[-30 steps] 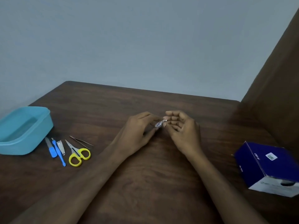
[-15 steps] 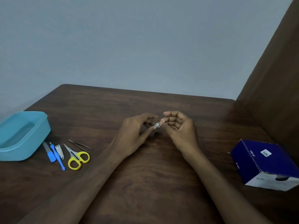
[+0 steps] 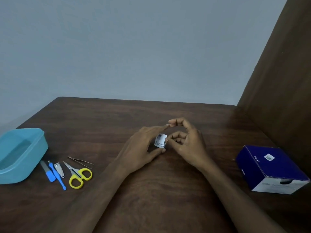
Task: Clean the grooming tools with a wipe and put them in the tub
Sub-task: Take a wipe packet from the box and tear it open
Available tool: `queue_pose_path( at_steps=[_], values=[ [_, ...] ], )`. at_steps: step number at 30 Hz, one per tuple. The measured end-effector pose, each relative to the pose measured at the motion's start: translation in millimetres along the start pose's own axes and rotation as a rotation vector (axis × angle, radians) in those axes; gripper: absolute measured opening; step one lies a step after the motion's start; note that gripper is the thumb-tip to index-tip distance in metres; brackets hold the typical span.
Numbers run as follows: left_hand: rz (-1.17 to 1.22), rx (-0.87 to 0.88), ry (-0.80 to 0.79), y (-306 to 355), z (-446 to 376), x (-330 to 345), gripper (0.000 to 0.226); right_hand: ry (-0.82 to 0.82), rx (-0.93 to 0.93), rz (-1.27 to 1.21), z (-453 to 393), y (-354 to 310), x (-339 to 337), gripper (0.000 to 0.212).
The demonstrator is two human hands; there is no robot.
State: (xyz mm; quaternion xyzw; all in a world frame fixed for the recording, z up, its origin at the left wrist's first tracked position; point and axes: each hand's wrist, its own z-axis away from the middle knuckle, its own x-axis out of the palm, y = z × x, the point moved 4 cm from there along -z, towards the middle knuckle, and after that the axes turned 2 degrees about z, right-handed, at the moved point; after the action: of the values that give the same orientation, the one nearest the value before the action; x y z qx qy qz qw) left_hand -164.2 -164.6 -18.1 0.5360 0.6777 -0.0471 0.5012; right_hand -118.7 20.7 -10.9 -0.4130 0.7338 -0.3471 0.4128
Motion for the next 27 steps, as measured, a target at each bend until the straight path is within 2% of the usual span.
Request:
queue_pose_path(
  at_steps=[5,12,21,27],
  values=[
    [-0.019,0.036,0.005,3.5,-2.9,-1.2,0.057,0.042,0.006,0.038,-0.7,-1.5,-2.7,0.039],
    [-0.036,0.062,0.058,6.4,-2.6,0.2,0.054,0.212,-0.092,0.075,-3.2,-2.3,-5.2,0.026],
    [-0.032,0.069,0.145,8.3,-0.3,-7.0,0.049,0.241,0.082,-0.116,-3.2,4.2,3.3,0.031],
    [-0.039,0.062,0.172,10.0,-0.3,-7.5,0.055,0.235,0.194,-0.326,0.1,1.9,7.6,0.026]
  ],
)
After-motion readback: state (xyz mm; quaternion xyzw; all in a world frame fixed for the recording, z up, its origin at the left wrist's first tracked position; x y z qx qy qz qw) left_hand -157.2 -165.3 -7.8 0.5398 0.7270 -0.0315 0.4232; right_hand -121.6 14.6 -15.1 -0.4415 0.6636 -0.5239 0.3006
